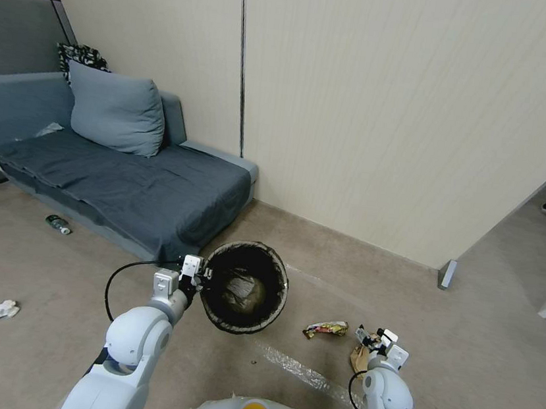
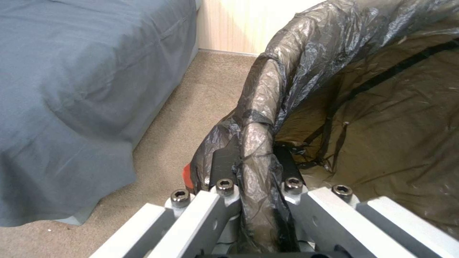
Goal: Pick up the trash bin, then pick up the garbage from the floor and place it into the trash bin.
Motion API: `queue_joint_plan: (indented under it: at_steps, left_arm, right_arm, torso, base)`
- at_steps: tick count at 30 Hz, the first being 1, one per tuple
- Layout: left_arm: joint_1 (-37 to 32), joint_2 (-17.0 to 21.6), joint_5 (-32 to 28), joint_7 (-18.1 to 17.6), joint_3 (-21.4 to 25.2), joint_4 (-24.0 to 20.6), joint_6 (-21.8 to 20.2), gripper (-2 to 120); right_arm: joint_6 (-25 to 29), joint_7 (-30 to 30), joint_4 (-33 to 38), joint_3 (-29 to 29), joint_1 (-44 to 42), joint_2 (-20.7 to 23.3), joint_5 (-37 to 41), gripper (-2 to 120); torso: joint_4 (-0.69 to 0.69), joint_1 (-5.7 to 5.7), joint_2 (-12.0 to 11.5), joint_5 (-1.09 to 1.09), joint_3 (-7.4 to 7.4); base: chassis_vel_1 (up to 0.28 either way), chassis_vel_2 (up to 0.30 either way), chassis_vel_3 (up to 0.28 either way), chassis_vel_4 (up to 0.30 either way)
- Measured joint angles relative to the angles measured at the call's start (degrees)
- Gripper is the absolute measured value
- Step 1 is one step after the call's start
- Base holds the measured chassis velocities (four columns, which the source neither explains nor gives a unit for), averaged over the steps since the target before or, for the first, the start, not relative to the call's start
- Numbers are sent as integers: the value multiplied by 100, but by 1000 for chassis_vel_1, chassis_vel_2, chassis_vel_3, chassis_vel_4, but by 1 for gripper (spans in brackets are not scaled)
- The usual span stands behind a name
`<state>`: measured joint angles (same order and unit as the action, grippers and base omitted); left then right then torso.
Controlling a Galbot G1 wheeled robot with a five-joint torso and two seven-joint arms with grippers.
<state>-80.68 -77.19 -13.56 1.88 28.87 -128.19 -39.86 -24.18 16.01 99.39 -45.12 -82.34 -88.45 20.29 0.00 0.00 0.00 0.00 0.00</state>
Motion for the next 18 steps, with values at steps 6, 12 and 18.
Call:
queue_joint_plan:
  at_steps: [6,12,18]
  left_arm:
    - [-9,1,0,-1,-5,-2,-2,1]
    - [-8,9,2,-1,-6,-9,-3,1]
    - [-3,7,5,1,-23,-9,-4,1]
  right_arm:
    - [-299,134,-662,-64,296,194,362,100]
    - [-409,184,-901,-87,406,267,500,100]
    - [-408,187,-940,-89,416,269,498,100]
  torso:
    - [0,0,0,2,0]
    - [-1,0,0,0,0]
    - [-1,0,0,-1,0]
  base:
    - [0,0,0,0]
    - [0,0,0,0]
    - [0,0,0,0]
